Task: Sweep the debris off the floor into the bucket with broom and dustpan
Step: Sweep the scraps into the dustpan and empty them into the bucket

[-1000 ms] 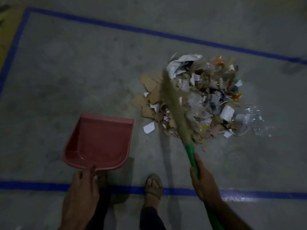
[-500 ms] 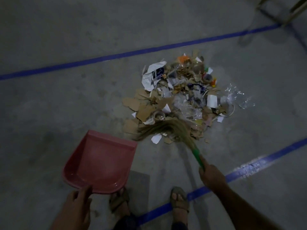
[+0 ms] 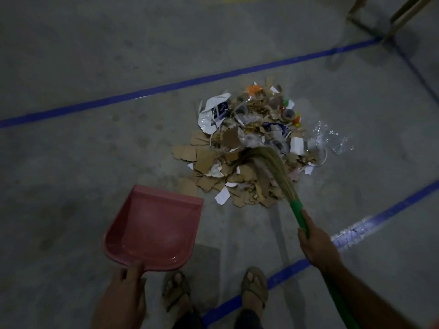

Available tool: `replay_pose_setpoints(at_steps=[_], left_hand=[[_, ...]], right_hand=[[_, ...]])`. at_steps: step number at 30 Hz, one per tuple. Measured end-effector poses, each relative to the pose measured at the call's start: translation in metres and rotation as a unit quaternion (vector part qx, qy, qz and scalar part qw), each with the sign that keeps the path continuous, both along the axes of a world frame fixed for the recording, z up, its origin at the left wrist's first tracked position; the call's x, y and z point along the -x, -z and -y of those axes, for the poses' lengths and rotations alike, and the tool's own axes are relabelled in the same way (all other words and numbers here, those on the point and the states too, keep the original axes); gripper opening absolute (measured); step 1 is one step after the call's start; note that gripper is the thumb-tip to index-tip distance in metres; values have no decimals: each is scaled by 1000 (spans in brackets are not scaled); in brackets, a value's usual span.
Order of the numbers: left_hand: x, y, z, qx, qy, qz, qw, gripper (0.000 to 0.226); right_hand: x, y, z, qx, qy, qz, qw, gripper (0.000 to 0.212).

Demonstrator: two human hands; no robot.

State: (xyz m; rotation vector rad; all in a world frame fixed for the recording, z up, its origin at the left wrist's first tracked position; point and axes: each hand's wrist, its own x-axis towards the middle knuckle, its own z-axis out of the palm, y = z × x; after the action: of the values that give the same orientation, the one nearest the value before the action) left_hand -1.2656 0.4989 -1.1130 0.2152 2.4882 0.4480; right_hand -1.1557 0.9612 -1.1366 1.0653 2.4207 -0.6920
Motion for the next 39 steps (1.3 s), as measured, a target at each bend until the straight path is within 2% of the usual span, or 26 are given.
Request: replay_pose_setpoints(at_steps=[6,9,14,18,20,22,26,28,30,35,39], left_hand=[[-2,9,-14,2,-2,20,1000,45],[2,17,-26,-2,29,14,999,48],[24,14,-67,27,49,-8,998,48],[53,11,-114,29,86,-20,996,43],[70,15,-137,34,107,-30,993,44],[84,19,-160,49,137,-37,989,40],[108,29,-200,107,207,-67,970,29],[121,37,-216,123,225,-70,964,31],[131,45,-229,135,227,-66,962,31],[153,72,-255,154,223,-54,961,34],[167,102,-265,164,228,-44,959,39]], right_hand=[[-86,-13,30,48,61,-30,997,62],[-112,-14,40,92,97,-64,989,71],[-121,1,26,142,133,-66,979,79],[-103,10,8,99,189,-76,974,64],[-90,3,-1,44,160,-92,982,64],[-72,-4,-18,69,168,-115,977,62],[-30,-2,-68,117,188,-90,971,52],[-12,-1,-91,137,183,-94,969,57],[-1,5,-114,137,152,-96,974,60],[17,34,-151,71,65,-114,989,49],[24,53,-163,65,30,-96,993,63]])
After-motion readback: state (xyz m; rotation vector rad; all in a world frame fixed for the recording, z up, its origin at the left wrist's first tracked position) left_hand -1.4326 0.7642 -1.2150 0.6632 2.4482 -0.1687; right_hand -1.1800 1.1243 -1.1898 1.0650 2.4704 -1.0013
